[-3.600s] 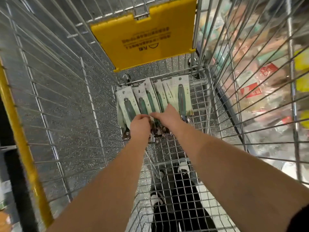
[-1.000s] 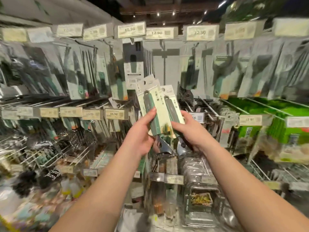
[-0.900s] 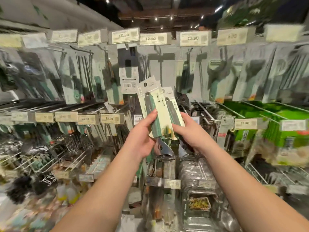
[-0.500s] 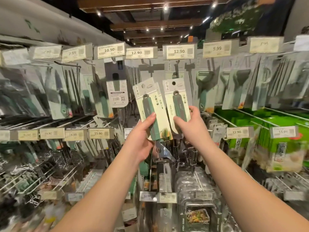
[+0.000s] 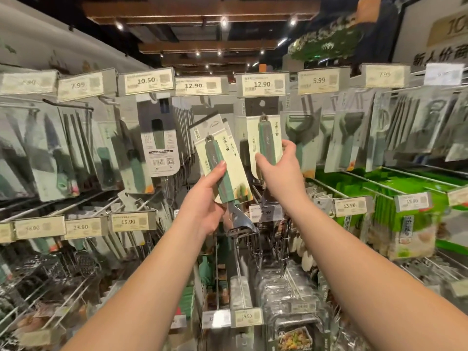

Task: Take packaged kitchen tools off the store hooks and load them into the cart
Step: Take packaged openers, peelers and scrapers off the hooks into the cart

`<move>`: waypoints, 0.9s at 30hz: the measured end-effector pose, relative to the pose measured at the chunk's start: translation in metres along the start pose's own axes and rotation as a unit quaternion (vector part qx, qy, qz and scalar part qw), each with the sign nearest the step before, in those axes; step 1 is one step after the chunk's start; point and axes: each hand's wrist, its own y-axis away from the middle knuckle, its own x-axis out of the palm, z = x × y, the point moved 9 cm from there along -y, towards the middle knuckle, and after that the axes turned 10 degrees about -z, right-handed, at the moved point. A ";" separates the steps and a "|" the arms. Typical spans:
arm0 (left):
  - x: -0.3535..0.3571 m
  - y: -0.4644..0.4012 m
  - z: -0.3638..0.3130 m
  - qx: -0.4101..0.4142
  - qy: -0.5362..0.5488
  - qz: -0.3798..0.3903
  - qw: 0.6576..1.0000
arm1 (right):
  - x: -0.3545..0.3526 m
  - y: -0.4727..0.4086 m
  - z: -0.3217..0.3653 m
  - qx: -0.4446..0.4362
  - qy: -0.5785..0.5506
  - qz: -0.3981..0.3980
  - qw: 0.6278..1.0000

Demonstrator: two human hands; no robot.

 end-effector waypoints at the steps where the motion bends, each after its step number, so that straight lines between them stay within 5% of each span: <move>1: 0.000 -0.003 0.000 -0.002 -0.001 0.000 1.000 | 0.002 -0.001 0.000 -0.003 0.001 -0.002 1.000; 14: 0.003 -0.024 -0.001 -0.030 0.001 0.023 0.999 | 0.020 -0.024 -0.006 -0.022 0.007 -0.030 0.999; 27: 0.002 -0.022 -0.001 -0.040 -0.022 0.026 0.999 | 0.040 -0.050 -0.005 -0.005 0.129 -0.034 0.991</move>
